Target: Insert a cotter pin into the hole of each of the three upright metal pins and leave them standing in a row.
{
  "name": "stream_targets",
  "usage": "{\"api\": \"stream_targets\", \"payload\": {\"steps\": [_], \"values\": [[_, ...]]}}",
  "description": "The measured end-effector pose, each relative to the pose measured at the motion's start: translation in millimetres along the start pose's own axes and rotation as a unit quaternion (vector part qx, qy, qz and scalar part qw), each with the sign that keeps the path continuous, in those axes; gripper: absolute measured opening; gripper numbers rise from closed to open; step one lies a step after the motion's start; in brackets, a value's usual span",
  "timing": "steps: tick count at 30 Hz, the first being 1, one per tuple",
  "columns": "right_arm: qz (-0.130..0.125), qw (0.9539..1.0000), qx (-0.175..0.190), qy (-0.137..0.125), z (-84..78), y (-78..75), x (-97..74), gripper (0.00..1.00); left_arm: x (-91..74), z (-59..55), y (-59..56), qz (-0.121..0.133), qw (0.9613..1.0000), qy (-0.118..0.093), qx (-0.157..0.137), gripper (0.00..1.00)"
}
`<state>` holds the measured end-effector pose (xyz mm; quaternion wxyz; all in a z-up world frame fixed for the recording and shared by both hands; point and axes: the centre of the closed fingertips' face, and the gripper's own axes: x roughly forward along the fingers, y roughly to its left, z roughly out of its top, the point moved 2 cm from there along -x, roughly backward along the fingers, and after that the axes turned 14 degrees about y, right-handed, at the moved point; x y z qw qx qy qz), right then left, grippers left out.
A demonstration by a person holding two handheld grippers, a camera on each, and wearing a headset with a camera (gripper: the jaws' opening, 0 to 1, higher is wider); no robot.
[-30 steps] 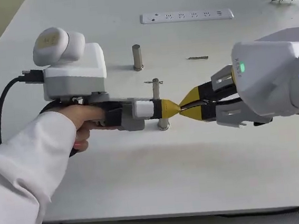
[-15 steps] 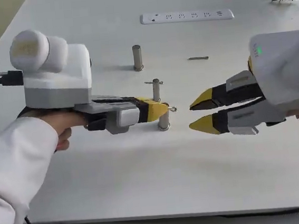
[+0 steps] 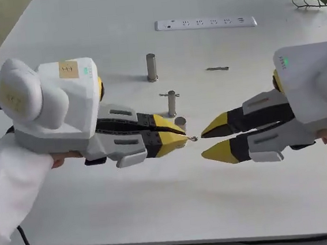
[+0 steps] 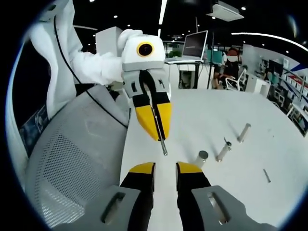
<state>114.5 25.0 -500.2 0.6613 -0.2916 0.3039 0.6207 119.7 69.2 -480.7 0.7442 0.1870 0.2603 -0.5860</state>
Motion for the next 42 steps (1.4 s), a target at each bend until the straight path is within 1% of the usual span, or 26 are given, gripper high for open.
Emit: {"api": "stream_targets", "payload": {"steps": [3,5,7,9,10,12,14,17,19,21,24,26,27,28,29,32,35,36,37,38,39,40,42], "values": [[0.004,1.0000,-0.008,-0.002,3.9,1.6,1.2,0.10,0.6,1.2,-1.6,-0.003,1.0000,-0.002,0.009,0.00],[0.002,0.9999,-0.014,0.000,5.1,2.2,2.1,0.09,1.9,1.3,-2.4,-0.005,0.9999,0.002,0.014,0.00],[0.006,0.9998,-0.017,-0.003,6.8,3.2,3.1,0.07,4.2,0.4,-3.7,-0.007,0.9997,0.008,0.021,0.00],[0.008,0.9997,-0.022,-0.004,8.4,4.8,4.5,0.04,5.7,0.5,-5.5,-0.011,0.9996,0.008,0.024,0.00],[0.008,0.9996,-0.028,0.000,8.2,6.1,5.2,0.04,6.1,0.9,-6.3,-0.011,0.9996,0.007,0.026,0.00],[0.009,0.9994,-0.034,0.004,7.3,6.4,6.0,0.02,6.9,2.4,-7.3,-0.015,0.9997,0.002,0.019,0.00],[0.010,0.9993,-0.035,0.007,5.7,6.5,6.7,0.00,7.9,2.8,-8.5,-0.018,0.9996,0.002,0.020,0.00],[0.013,0.9992,-0.037,0.009,2.8,4.8,7.5,0.00,9.3,1.4,-8.9,-0.019,0.9996,0.006,0.021,0.00],[0.016,0.9991,-0.039,0.011,1.5,4.9,6.8,0.00,10.2,-1.5,-9.4,-0.022,0.9995,0.014,0.020,0.00],[0.021,0.9989,-0.039,0.013,1.1,6.0,5.8,0.00,11.0,-4.2,-9.8,-0.026,0.9994,0.018,0.013,0.00],[0.023,0.9984,-0.048,0.017,1.1,7.3,4.6,0.00,12.2,-7.3,-10.9,-0.030,0.9992,0.023,0.014,0.00],[0.025,0.9979,-0.055,0.023,0.5,7.9,4.0,0.00,13.9,-10.0,-11.0,-0.030,0.9990,0.030,0.016,0.01],[0.024,0.9977,-0.058,0.027,0.2,7.7,3.9,0.00,15.6,-12.4,-10.3,-0.032,0.9987,0.038,0.009,0.01],[0.024,0.9976,-0.058,0.028,-0.1,7.7,4.0,0.00,16.3,-12.7,-10.1,-0.032,0.9987,0.039,0.005,0.01],[0.022,0.9974,-0.060,0.032,-0.8,7.2,4.0,0.00,16.4,-11.9,-10.3,-0.030,0.9988,0.037,0.008,0.01],[0.021,0.9975,-0.060,0.033,-1.1,6.5,3.1,0.00,16.7,-11.1,-9.7,-0.030,0.9990,0.035,0.003,0.01],[0.018,0.9980,-0.054,0.029,-1.4,3.2,1.6,0.00,16.0,-8.8,-6.3,-0.023,0.9994,0.025,0.002,0.02],[0.013,0.9982,-0.052,0.027,-1.5,0.9,1.0,0.00,15.5,-7.2,-2.8,-0.017,0.9997,0.017,-0.006,0.03],[0.010,0.9985,-0.048,0.025,-1.0,-1.0,0.4,0.00,15.3,-6.4,-0.4,-0.013,0.9998,0.012,-0.012,0.08],[0.003,0.9989,-0.041,0.023,-1.3,-5.1,-0.6,0.00,15.5,-5.8,5.8,0.001,0.9997,0.006,-0.024,0.13],[-0.003,0.9991,-0.037,0.022,-1.3,-8.4,-1.0,0.00,15.8,-6.4,9.5,0.009,0.9996,0.004,-0.027,0.19],[-0.011,0.9993,-0.028,0.023,-3.4,-15.0,-1.5,0.00,16.9,-8.9,11.6,0.012,0.9995,0.009,-0.026,0.24],[-0.023,0.9992,-0.016,0.027,-7.8,-27.5,-2.0,0.00,18.7,-12.7,18.2,0.026,0.9989,0.017,-0.036,0.26]]}}
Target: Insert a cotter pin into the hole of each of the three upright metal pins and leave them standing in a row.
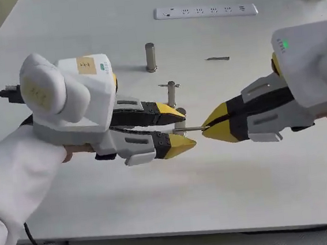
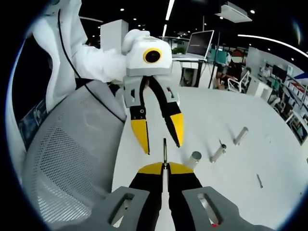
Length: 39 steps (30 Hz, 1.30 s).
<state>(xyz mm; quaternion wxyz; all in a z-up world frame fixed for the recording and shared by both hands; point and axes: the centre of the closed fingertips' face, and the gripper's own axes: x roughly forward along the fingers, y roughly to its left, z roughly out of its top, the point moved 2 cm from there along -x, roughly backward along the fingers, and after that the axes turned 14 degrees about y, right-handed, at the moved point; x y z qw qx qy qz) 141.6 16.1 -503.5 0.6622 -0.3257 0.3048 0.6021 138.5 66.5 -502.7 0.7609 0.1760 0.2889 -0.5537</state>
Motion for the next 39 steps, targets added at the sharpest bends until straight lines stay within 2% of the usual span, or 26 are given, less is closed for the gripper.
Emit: {"api": "stream_targets", "payload": {"steps": [2,3,6,8,11,15,16,20,23,25,29,35,39], "values": [[-0.012,0.9998,0.012,0.008,-5.6,-7.8,-0.2,0.00,1.8,-0.7,10.8,0.024,0.9994,-0.008,-0.025,0.27],[-0.018,0.9996,0.018,0.013,-8.9,-11.6,-0.3,0.00,2.2,0.3,19.8,0.044,0.9980,-0.021,-0.040,0.27],[-0.025,0.9990,0.030,0.022,-16.4,-18.5,-0.2,0.00,4.7,1.2,33.2,0.065,0.9934,-0.049,-0.080,0.38],[-0.031,0.9984,0.038,0.030,-22.3,-23.5,0.3,0.00,8.9,-2.6,36.6,0.066,0.9929,-0.044,-0.089,0.42],[-0.034,0.9974,0.051,0.038,-29.0,-30.0,2.1,0.00,22.3,-16.6,40.5,0.069,0.9931,-0.010,-0.094,0.42],[-0.035,0.9967,0.059,0.043,-33.9,-34.8,5.1,0.00,34.2,-27.8,48.4,0.080,0.9893,0.000,-0.122,0.44],[-0.035,0.9966,0.060,0.045,-35.5,-35.9,6.3,0.00,38.9,-32.8,50.8,0.084,0.9882,0.008,-0.128,0.43],[-0.034,0.9959,0.066,0.051,-39.2,-39.0,8.1,0.00,49.2,-41.1,49.8,0.081,0.9889,0.023,-0.123,0.42],[-0.030,0.9957,0.068,0.055,-41.5,-38.8,9.6,0.00,54.5,-46.1,52.0,0.087,0.9876,0.028,-0.127,0.40],[-0.027,0.9957,0.067,0.058,-42.4,-38.5,11.1,0.00,56.4,-47.7,54.2,0.092,0.9868,0.025,-0.131,0.38],[-0.023,0.9959,0.061,0.063,-42.1,-38.2,13.7,0.00,59.4,-48.2,53.2,0.090,0.9863,0.020,-0.137,0.26],[-0.017,0.9965,0.055,0.061,-38.6,-37.3,17.6,0.00,60.8,-48.8,56.0,0.100,0.9856,0.015,-0.136,0.25],[-0.016,0.9969,0.049,0.059,-34.5,-37.0,18.0,0.00,62.4,-48.2,56.8,0.097,0.9860,0.014,-0.135,0.22]]}}
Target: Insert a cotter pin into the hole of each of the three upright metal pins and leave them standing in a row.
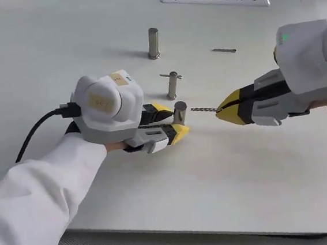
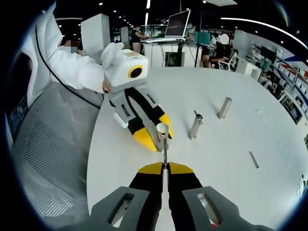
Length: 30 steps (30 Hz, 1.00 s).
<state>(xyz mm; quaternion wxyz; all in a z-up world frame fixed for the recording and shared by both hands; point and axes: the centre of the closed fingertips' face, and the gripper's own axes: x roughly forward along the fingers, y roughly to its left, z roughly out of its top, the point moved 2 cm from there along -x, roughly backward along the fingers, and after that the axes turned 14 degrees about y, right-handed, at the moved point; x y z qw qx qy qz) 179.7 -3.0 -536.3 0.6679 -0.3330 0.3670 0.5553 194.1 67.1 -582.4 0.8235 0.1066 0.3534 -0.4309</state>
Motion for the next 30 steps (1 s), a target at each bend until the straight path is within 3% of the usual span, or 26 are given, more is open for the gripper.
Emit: {"api": "stream_targets", "payload": {"steps": [5,17,25,30], "values": [[0.000,1.0000,-0.004,-0.002,2.7,-0.4,-0.6,0.00,2.7,-1.9,0.7,0.000,1.0000,0.003,0.007,0.13],[0.005,0.9998,-0.016,-0.006,2.9,0.6,4.0,0.00,4.7,-4.4,0.5,0.004,0.9994,0.003,0.033,0.12],[0.009,0.9997,-0.014,-0.020,2.8,0.2,8.1,0.00,4.5,-3.7,-0.3,0.005,0.9993,0.003,0.037,0.11],[0.009,0.9994,-0.030,-0.018,2.2,-1.6,13.2,0.00,4.5,-3.4,-0.3,0.005,0.9992,0.003,0.040,0.11]]}}
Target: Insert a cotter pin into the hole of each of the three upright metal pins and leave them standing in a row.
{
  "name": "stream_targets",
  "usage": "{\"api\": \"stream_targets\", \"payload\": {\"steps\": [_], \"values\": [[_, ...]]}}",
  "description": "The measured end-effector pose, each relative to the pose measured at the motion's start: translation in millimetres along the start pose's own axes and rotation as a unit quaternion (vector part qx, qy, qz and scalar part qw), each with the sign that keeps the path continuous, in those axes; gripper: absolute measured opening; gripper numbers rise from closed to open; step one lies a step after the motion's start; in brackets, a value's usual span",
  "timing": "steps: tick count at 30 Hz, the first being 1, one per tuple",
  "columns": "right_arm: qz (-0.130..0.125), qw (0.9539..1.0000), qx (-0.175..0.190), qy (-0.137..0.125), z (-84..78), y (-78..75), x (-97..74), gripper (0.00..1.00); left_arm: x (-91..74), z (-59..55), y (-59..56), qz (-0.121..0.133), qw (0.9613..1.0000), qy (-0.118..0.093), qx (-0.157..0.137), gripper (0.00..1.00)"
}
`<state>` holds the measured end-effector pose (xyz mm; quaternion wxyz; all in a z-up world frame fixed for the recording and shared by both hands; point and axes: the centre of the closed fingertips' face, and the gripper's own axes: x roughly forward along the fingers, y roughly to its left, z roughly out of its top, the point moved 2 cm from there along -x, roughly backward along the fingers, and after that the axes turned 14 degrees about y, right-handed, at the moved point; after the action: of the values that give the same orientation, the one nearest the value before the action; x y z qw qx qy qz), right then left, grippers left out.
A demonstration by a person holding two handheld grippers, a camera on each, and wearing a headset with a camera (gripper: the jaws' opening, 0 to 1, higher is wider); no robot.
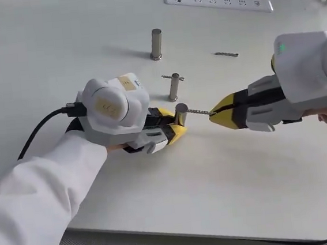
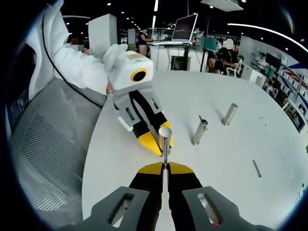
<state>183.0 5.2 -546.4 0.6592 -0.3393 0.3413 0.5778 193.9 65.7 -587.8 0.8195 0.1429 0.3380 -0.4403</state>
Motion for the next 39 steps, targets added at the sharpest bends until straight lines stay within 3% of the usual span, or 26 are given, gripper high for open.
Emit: {"api": "stream_targets", "payload": {"steps": [13,28,35,39], "values": [[0.004,0.9988,-0.048,0.011,21.8,-3.6,18.8,0.00,-0.3,-0.3,-0.2,-0.002,1.0000,0.000,-0.004,0.12],[0.009,0.9945,-0.098,0.034,27.7,-2.8,24.3,0.00,0.6,-1.8,-1.0,-0.004,0.9999,0.001,-0.009,0.12],[0.010,0.9949,-0.096,0.031,27.4,-3.5,22.7,0.00,1.3,-2.3,-1.5,-0.003,0.9999,0.000,-0.012,0.12],[0.004,0.9954,-0.092,0.027,27.0,-4.5,20.9,0.12,1.9,-2.4,-2.0,-0.001,1.0000,0.001,-0.009,0.12]]}}
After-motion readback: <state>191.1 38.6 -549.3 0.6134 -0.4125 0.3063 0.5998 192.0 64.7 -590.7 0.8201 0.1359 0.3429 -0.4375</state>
